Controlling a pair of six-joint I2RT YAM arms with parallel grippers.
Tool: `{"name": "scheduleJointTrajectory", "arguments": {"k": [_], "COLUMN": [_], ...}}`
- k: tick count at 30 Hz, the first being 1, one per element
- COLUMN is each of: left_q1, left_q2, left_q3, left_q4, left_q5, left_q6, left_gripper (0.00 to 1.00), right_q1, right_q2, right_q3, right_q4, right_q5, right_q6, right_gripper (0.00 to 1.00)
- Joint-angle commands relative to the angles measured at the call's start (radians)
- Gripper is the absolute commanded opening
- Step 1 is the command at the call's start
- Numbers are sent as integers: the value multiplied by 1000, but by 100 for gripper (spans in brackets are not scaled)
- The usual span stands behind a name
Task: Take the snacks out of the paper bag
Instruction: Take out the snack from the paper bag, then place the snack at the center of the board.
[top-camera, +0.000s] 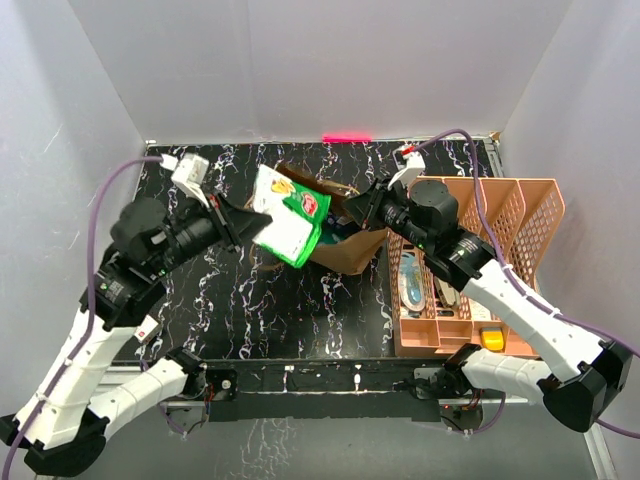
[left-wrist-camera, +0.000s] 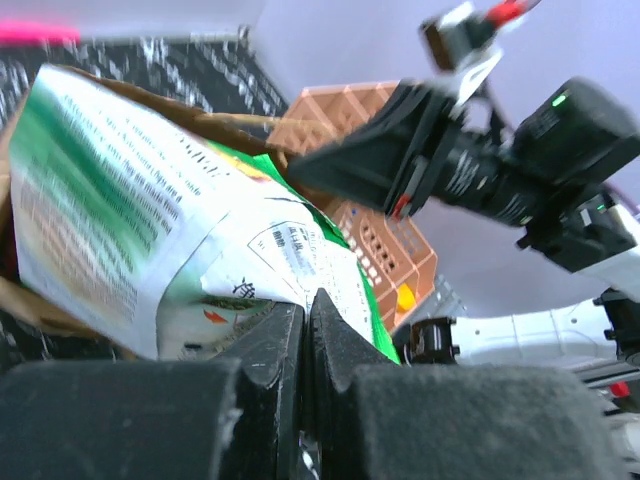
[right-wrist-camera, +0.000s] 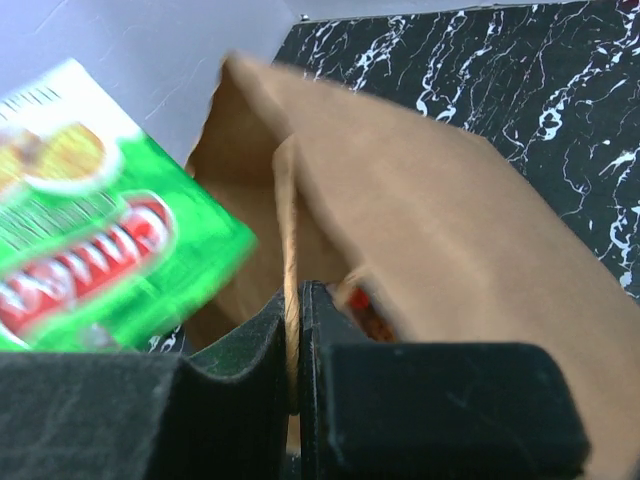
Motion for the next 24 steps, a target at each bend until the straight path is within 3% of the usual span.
{"name": "scheduleJointTrajectory", "arguments": {"k": [1, 5, 10, 15, 17, 19, 21, 24], "left_q1": [2, 1, 1, 2, 1, 1, 1, 4], "left_q2": [43, 78, 216, 280, 335, 395, 427, 391], "left_q3": [198, 296, 491, 557, 613, 672, 655, 514], "left_q4": [15, 68, -29, -117, -232, -320, -353, -296], "left_q5": [-22, -151, -356, -702, -906, -1011, -1076, -1081], "left_q6": [184, 237, 261, 296, 262, 262, 258, 203], "left_gripper": [0, 0, 0, 0, 0, 0, 0, 0], "right_q1": [-3, -3, -3, -3, -3, -3, -3, -2], "right_q2": [-45, -52, -46, -53, -59, -63, -66, -60], "right_q3": [29, 37, 53, 46, 41, 35, 31, 34], "right_q4": [-7, -21, -35, -43, -45, -48, -48, -51], "right_q5": [-24, -22, -33, -28, -22, -16, -12, -9], "right_q6": [-25, -26, -34, -38, -36, -36, -38, -42], "right_gripper": [8, 8, 8, 8, 8, 8, 8, 8]}}
